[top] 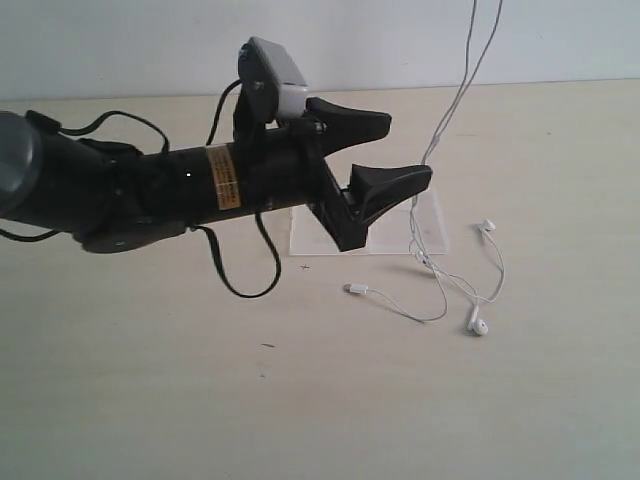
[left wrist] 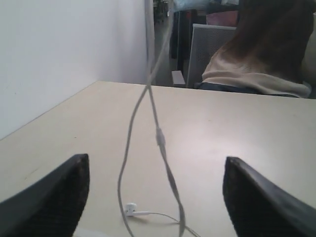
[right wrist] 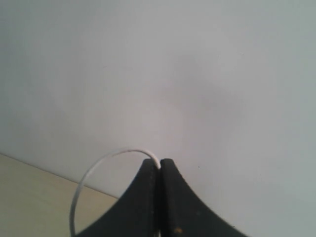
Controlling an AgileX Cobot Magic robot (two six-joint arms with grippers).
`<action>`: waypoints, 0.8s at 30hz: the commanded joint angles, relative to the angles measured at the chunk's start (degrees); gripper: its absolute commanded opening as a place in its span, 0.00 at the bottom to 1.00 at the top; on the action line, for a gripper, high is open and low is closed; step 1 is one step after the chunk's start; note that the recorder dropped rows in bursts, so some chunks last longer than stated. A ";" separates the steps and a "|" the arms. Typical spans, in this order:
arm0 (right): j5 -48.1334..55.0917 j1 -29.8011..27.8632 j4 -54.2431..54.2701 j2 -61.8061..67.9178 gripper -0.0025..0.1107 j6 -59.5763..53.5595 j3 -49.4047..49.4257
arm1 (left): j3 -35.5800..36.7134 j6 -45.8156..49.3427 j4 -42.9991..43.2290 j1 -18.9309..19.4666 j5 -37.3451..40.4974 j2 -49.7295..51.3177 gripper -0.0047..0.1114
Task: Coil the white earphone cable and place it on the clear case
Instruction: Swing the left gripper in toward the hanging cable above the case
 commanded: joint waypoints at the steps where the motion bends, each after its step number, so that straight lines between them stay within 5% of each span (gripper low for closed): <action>1: -0.20 -0.17 -0.57 -0.25 0.02 0.25 0.18 | -4.87 0.20 -2.25 -2.09 5.18 2.45 0.70; 24: -0.03 -0.17 -1.79 -0.25 0.02 0.25 0.18 | -11.04 0.08 -5.92 -4.69 7.14 10.17 0.69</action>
